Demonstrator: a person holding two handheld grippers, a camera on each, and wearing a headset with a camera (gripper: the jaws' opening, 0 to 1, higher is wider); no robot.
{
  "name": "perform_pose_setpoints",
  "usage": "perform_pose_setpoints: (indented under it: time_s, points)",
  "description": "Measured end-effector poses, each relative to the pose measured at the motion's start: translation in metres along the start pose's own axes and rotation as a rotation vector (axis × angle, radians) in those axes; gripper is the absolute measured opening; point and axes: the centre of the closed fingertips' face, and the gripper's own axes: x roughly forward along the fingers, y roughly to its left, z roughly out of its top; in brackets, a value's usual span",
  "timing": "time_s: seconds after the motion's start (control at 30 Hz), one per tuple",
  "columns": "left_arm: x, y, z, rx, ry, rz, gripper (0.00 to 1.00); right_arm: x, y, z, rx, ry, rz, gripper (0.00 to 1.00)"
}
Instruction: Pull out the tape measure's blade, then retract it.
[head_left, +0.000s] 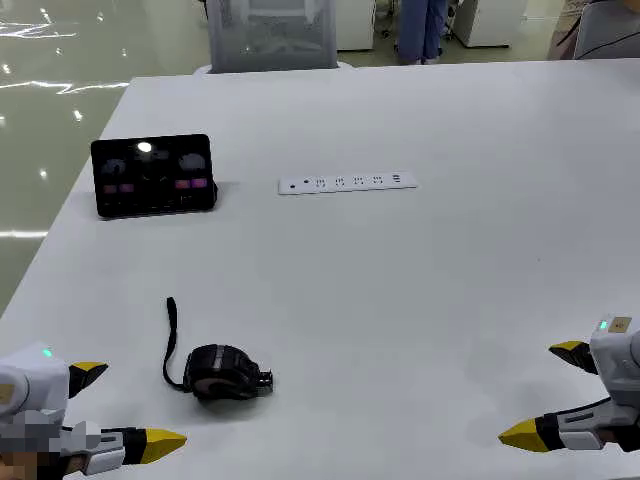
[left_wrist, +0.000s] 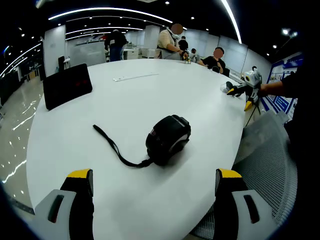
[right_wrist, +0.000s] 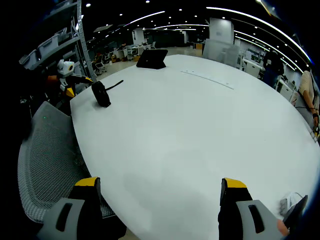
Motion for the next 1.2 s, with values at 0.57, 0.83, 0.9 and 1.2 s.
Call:
perform_pose_setpoints:
  time_s: [0.57, 0.83, 0.9, 1.2]
  points:
    - [0.002, 0.001, -0.001, 0.025, 0.02, -0.024, 0.99, 0.002, 0.0, 0.003, -0.001, 0.007, -0.003, 0.99]
    - [0.003, -0.002, 0.0, 0.079, 0.04, -0.065, 0.99, 0.005, 0.001, 0.006, 0.006, 0.001, 0.007, 0.99]
    - [0.004, -0.003, 0.001, 0.089, 0.045, -0.073, 0.99, 0.007, 0.003, 0.007, -0.006, 0.002, 0.02, 0.99]
    - [0.009, -0.001, 0.005, 0.209, 0.086, -0.091, 0.99, 0.017, 0.015, 0.022, -0.138, -0.035, 0.054, 0.99]
